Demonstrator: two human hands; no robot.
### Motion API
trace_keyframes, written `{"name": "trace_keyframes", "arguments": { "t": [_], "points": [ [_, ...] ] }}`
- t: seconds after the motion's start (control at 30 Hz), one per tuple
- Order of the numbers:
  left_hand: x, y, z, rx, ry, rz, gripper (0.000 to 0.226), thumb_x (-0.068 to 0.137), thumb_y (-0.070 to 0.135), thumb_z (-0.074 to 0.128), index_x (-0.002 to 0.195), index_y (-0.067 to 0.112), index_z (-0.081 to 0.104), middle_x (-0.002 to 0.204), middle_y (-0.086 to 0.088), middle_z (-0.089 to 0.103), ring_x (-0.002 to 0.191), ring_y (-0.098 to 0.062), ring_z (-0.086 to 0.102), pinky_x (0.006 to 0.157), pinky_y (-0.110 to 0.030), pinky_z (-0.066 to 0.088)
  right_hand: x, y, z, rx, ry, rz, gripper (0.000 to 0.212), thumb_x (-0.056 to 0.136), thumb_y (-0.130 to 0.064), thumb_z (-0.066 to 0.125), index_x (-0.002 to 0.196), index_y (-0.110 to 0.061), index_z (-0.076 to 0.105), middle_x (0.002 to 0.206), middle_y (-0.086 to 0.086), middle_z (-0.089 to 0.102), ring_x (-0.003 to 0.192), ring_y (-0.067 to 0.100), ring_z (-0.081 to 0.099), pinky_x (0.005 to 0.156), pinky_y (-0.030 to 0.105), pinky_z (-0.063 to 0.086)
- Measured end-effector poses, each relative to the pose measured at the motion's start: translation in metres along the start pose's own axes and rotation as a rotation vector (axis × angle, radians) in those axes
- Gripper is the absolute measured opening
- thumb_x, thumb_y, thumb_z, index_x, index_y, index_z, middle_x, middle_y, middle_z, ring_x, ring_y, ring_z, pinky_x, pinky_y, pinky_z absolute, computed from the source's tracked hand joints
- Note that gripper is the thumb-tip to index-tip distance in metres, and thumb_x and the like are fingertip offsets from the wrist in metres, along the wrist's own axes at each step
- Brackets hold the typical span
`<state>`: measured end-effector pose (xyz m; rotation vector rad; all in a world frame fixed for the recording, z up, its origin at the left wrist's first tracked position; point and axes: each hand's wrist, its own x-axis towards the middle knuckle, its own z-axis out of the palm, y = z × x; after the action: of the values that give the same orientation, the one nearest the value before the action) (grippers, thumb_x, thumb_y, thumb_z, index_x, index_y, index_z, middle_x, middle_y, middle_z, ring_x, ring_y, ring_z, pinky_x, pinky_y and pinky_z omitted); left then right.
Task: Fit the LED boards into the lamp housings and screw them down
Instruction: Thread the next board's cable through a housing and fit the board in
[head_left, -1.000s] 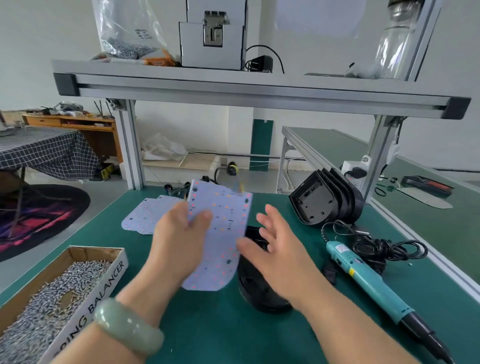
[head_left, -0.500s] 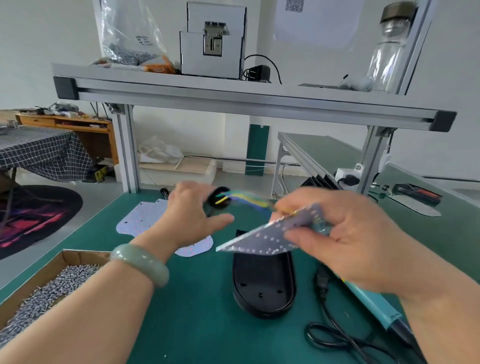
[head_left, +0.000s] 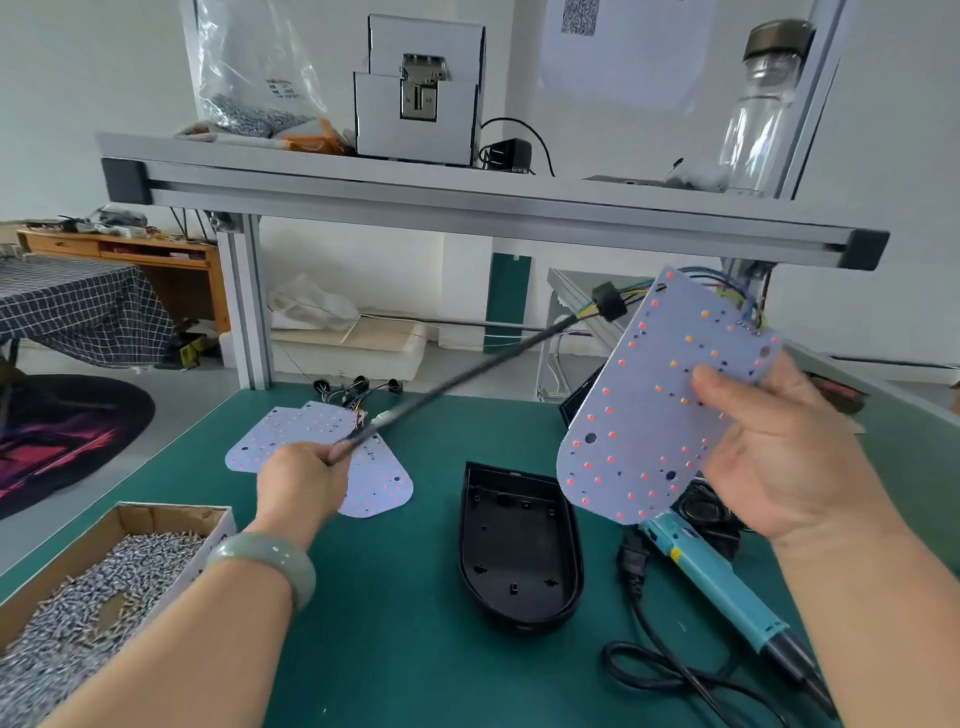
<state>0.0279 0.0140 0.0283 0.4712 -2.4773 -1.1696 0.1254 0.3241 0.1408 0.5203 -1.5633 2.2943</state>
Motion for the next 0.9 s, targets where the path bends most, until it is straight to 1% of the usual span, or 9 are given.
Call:
{"name": "trace_keyframes", "arguments": {
  "t": [0.07, 0.17, 0.3, 0.47, 0.53, 0.67, 0.77, 0.8, 0.9],
  "points": [
    [-0.002, 0.01, -0.009, -0.166, 0.022, -0.076, 0.042, 0.084, 0.042, 0.063, 0.055, 0.015, 0.052, 0.048, 0.001, 0.053, 0.054, -0.025, 0.053, 0.05, -0.025, 0.033, -0.005, 0.008, -0.002, 0.04, 0.009, 0.118, 0.031, 0.071, -0.006, 0.057, 0.098, -0.017, 0.066, 0.087, 0.0, 0.075, 0.076, 0.017, 0.071, 0.064, 0.031, 0.058],
    [-0.008, 0.019, -0.011, -0.425, 0.113, -0.144, 0.039, 0.076, 0.032, 0.07, 0.055, 0.022, 0.038, 0.052, 0.001, 0.038, 0.052, -0.022, 0.036, 0.053, -0.028, 0.031, -0.014, 0.029, 0.0, 0.083, -0.017, 0.318, 0.025, 0.071, -0.004, 0.058, 0.089, -0.013, 0.072, 0.086, 0.007, 0.075, 0.073, 0.022, 0.072, 0.059, 0.032, 0.057],
    [-0.018, 0.018, -0.009, -0.46, 0.106, -0.125, 0.035, 0.081, 0.008, 0.048, 0.053, 0.021, 0.03, 0.049, 0.003, 0.03, 0.044, -0.019, 0.028, 0.049, -0.025, 0.022, -0.024, 0.061, 0.018, 0.166, -0.019, 0.501, 0.032, 0.072, -0.004, 0.059, 0.103, -0.008, 0.067, 0.093, 0.012, 0.073, 0.076, 0.025, 0.071, 0.069, 0.039, 0.059],
    [-0.028, 0.007, -0.003, -0.539, -0.096, -0.174, 0.026, 0.09, 0.033, 0.05, 0.073, 0.016, 0.06, 0.074, -0.002, 0.07, 0.07, -0.025, 0.063, 0.076, -0.034, 0.05, -0.027, 0.082, 0.036, 0.208, 0.029, 0.568, 0.024, 0.081, 0.001, 0.055, 0.1, -0.008, 0.067, 0.094, 0.012, 0.073, 0.077, 0.025, 0.07, 0.081, 0.043, 0.052],
    [-0.031, 0.006, -0.001, -0.624, 0.023, -0.126, 0.02, 0.084, 0.031, 0.067, 0.073, 0.014, 0.066, 0.06, 0.004, 0.068, 0.06, -0.017, 0.062, 0.067, -0.03, 0.051, -0.027, 0.088, 0.04, 0.212, 0.046, 0.601, 0.024, 0.089, 0.003, 0.051, 0.103, -0.008, 0.066, 0.097, 0.014, 0.072, 0.079, 0.027, 0.069, 0.08, 0.043, 0.053],
    [-0.036, 0.01, -0.003, -0.655, 0.205, -0.093, 0.035, 0.08, 0.022, 0.068, 0.059, 0.019, 0.041, 0.043, 0.01, 0.036, 0.041, -0.013, 0.03, 0.044, -0.022, 0.026, -0.03, 0.097, 0.044, 0.196, 0.039, 0.651, 0.022, 0.092, 0.003, 0.05, 0.103, -0.008, 0.066, 0.098, 0.014, 0.072, 0.08, 0.027, 0.069, 0.074, 0.04, 0.055],
    [-0.041, 0.014, -0.003, -0.657, 0.041, -0.093, 0.009, 0.089, 0.013, 0.05, 0.09, 0.021, 0.054, 0.06, 0.001, 0.059, 0.053, -0.018, 0.051, 0.049, -0.025, 0.038, -0.032, 0.101, 0.047, 0.204, 0.021, 0.676, 0.021, 0.092, 0.002, 0.05, 0.1, -0.008, 0.066, 0.095, 0.012, 0.073, 0.077, 0.026, 0.07, 0.071, 0.039, 0.055],
    [-0.044, 0.014, -0.003, -0.723, -0.059, -0.126, 0.015, 0.092, 0.012, 0.045, 0.103, 0.019, 0.053, 0.07, -0.006, 0.067, 0.061, -0.022, 0.06, 0.054, -0.028, 0.044, -0.032, 0.102, 0.047, 0.202, 0.021, 0.679, 0.021, 0.093, 0.002, 0.05, 0.1, -0.008, 0.066, 0.095, 0.012, 0.073, 0.077, 0.026, 0.07, 0.071, 0.038, 0.055],
    [-0.047, 0.015, -0.004, -0.859, -0.202, -0.171, 0.012, 0.096, 0.013, 0.05, 0.097, 0.008, 0.061, 0.079, -0.011, 0.069, 0.064, -0.019, 0.066, 0.059, -0.026, 0.052, -0.032, 0.105, 0.05, 0.181, 0.032, 0.685, 0.021, 0.093, 0.002, 0.05, 0.102, -0.008, 0.066, 0.097, 0.012, 0.073, 0.079, 0.027, 0.07, 0.071, 0.038, 0.056]
  ]
}}
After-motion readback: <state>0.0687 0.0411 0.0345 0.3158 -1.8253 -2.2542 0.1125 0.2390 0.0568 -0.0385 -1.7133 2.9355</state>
